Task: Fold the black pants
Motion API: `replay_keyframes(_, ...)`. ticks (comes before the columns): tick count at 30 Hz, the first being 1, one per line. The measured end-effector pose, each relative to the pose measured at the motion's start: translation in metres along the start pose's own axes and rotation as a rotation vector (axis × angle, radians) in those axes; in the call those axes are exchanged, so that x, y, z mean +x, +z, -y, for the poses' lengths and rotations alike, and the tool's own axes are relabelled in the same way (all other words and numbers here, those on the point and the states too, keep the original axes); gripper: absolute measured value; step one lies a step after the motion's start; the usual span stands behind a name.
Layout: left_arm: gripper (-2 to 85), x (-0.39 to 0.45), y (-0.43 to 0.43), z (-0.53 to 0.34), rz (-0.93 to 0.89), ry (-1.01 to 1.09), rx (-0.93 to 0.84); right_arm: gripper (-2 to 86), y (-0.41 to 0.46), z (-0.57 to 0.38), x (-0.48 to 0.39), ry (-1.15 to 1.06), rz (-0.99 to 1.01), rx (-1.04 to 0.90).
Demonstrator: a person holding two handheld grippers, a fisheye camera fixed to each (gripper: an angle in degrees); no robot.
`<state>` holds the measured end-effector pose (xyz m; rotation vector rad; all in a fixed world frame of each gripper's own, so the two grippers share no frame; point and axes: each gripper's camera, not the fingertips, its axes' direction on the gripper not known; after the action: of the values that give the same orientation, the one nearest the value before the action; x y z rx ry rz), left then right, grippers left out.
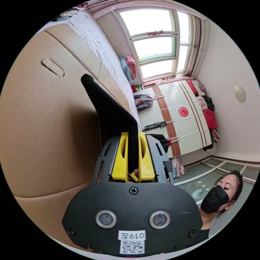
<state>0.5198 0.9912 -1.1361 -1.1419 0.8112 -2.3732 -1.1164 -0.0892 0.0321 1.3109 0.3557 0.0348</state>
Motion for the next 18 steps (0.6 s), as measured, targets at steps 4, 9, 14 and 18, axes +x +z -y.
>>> replay_keyframes(4, 1.5, 0.011, 0.016, 0.015, -0.016, 0.004, -0.015, 15.0, 0.023, 0.029, -0.014, -0.021, -0.060, -0.063)
replay_keyframes(9, 1.0, 0.016, 0.038, 0.034, -0.045, -0.008, -0.019, 13.3, 0.043, 0.046, -0.027, -0.091, -0.166, -0.128)
replay_keyframes(14, 0.9, 0.022, 0.059, 0.043, -0.012, -0.020, -0.016, 10.2, 0.045, 0.062, -0.036, -0.220, -0.216, -0.119)
replay_keyframes(18, 1.0, 0.051, 0.084, 0.058, 0.010, -0.001, -0.020, 9.2, 0.033, 0.072, 0.007, -0.184, -0.142, -0.082)
